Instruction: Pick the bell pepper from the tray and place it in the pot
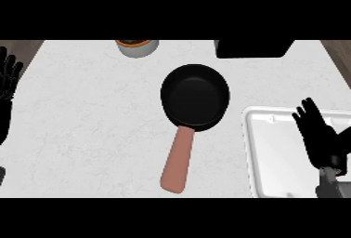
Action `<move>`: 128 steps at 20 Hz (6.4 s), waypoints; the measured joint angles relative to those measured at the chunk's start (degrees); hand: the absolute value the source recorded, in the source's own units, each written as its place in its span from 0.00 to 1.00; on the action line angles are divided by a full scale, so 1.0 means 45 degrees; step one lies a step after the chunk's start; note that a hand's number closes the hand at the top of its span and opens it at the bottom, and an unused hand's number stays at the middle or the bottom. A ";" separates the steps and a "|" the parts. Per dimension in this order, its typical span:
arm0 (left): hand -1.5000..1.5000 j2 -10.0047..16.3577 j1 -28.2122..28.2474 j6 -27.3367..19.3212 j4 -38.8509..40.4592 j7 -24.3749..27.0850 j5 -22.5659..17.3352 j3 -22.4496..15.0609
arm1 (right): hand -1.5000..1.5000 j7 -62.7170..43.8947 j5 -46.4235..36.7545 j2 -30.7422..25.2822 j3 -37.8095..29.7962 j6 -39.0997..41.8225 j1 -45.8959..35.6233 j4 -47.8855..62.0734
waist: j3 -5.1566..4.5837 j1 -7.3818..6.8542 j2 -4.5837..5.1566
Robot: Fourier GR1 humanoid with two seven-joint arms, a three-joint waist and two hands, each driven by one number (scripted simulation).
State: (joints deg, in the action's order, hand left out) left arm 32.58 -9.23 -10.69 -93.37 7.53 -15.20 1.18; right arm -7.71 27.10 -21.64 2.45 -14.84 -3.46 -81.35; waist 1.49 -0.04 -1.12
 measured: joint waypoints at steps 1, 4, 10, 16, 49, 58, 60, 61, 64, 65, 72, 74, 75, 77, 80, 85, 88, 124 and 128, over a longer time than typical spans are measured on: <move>0.50 -0.0114 0.0017 -0.0055 -0.0065 -0.0111 0.0077 -0.0146 | 0.00 0.0052 0.0131 -0.0026 0.0080 0.0431 0.0005 -0.0111 | -0.0064 0.0012 0.0048; 0.50 -0.0608 0.0044 -0.0119 0.0058 -0.0803 -0.0079 -0.0661 | 0.00 0.0172 0.0755 -0.0470 0.0673 0.2869 -0.0324 -0.0613 | -0.0170 0.0004 0.0162; 0.50 -0.1742 0.0567 -0.0108 0.0572 -0.2162 -0.0790 -0.1611 | 0.00 0.2337 -0.1123 -0.2836 0.1194 0.5990 -0.1370 -0.1982 | -0.0311 0.0166 0.0115; 0.50 -0.2436 0.0886 -0.0546 0.0471 -0.3138 -0.1016 -0.2107 | 0.00 0.7674 -0.2297 -0.4987 -0.0470 0.8502 -0.0296 -0.2066 | -0.0235 0.0608 0.0137; 0.50 -0.3773 0.0400 -0.1103 -0.0781 -0.5327 0.0487 -0.2761 | 0.00 0.9989 -1.0762 -1.0428 -0.0623 0.8910 0.1264 -0.0087 | -0.0332 -0.0040 0.0254; 0.50 -0.3964 0.0689 -0.0498 -0.1036 -0.5448 0.0695 -0.2217 | 0.00 0.9673 -1.2387 -0.8791 -0.0917 0.8856 0.1388 -0.0196 | -0.0331 0.0028 0.0239; 0.50 -0.4151 0.0542 -0.0425 -0.0714 -0.5319 0.0808 -0.2123 | 0.00 0.9404 -1.2488 -0.8428 -0.1095 0.9027 0.1556 -0.0640 | -0.0332 0.0060 0.0237; 0.50 -0.4247 0.0557 -0.0404 -0.0663 -0.5264 0.0885 -0.2107 | 0.00 0.9308 -1.2566 -0.8241 -0.1137 0.9189 0.1383 -0.0660 | -0.0333 0.0048 0.0239; 0.50 -0.4413 0.0442 -0.0267 -0.0596 -0.5298 0.0965 -0.1901 | 0.00 0.9210 -1.2903 -0.7726 -0.1373 0.9344 0.1544 -0.1004 | -0.0335 0.0055 0.0238; 0.50 -0.4494 0.0491 -0.0228 -0.0600 -0.5257 0.1063 -0.1916 | 0.00 0.9121 -1.3022 -0.7604 -0.1463 0.9479 0.1573 -0.1145 | -0.0333 0.0055 0.0238; 0.50 -0.4590 0.0504 0.0084 -0.0940 -0.5703 0.1299 -0.1640 | 0.00 0.8111 -1.4190 -0.6462 -0.1587 0.9755 0.1623 -0.1550 | -0.0334 0.0029 0.0240; 0.50 -0.4669 0.0434 0.0150 -0.0894 -0.5761 0.1336 -0.1524 | 0.00 0.7827 -1.4604 -0.6189 -0.1615 0.9782 0.1587 -0.1585 | -0.0333 0.0030 0.0241; 0.50 -0.4764 0.0444 0.0113 -0.0994 -0.5841 0.1463 -0.1609 | 0.00 0.7741 -1.4829 -0.6033 -0.1588 0.9771 0.1540 -0.1530 | -0.0333 0.0025 0.0242; 0.50 -0.4933 0.0490 0.0154 -0.0774 -0.5647 0.1542 -0.1593 | 0.00 0.7708 -1.5417 -0.5745 -0.1349 0.9540 0.1197 -0.0945 | -0.0330 -0.0004 0.0251; 0.50 -0.5021 0.0522 0.0287 -0.0864 -0.5737 0.1594 -0.1492 | 0.00 0.7794 -1.6065 -0.5415 -0.1209 0.9421 0.0993 -0.0643 | -0.0329 -0.0008 0.0252; 0.50 -0.5094 0.0436 0.0485 -0.0958 -0.5937 0.1639 -0.1254 | 0.00 0.7496 -1.7203 -0.4937 -0.0845 0.9358 0.0700 -0.0568 | -0.0330 -0.0002 0.0247; 0.50 -0.5121 0.0290 0.0539 -0.1027 -0.6138 0.1707 -0.1120 | 0.00 0.7643 -1.7952 -0.4756 -0.0714 0.8963 0.0448 0.0207 | -0.0332 -0.0014 0.0250; 0.50 -0.5530 0.0917 0.0951 -0.1067 -0.6167 0.2402 -0.0124 | 1.00 0.1834 -1.9676 0.1121 -0.3589 0.7071 0.0151 0.0143 | -0.0503 0.1095 -0.0144; 0.50 -0.5545 0.1049 0.0922 -0.1005 -0.6154 0.2462 -0.0143 | 1.00 -0.1112 -2.0451 0.2733 -0.3680 0.6089 -0.0065 -0.1684 | -0.0518 0.1157 -0.0220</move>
State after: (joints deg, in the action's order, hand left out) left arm 7.63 -4.51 -6.55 -97.90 -20.17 -4.12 0.54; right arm -12.71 -64.93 -9.33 -14.11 12.56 -3.76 -88.92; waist -0.84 5.16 -2.11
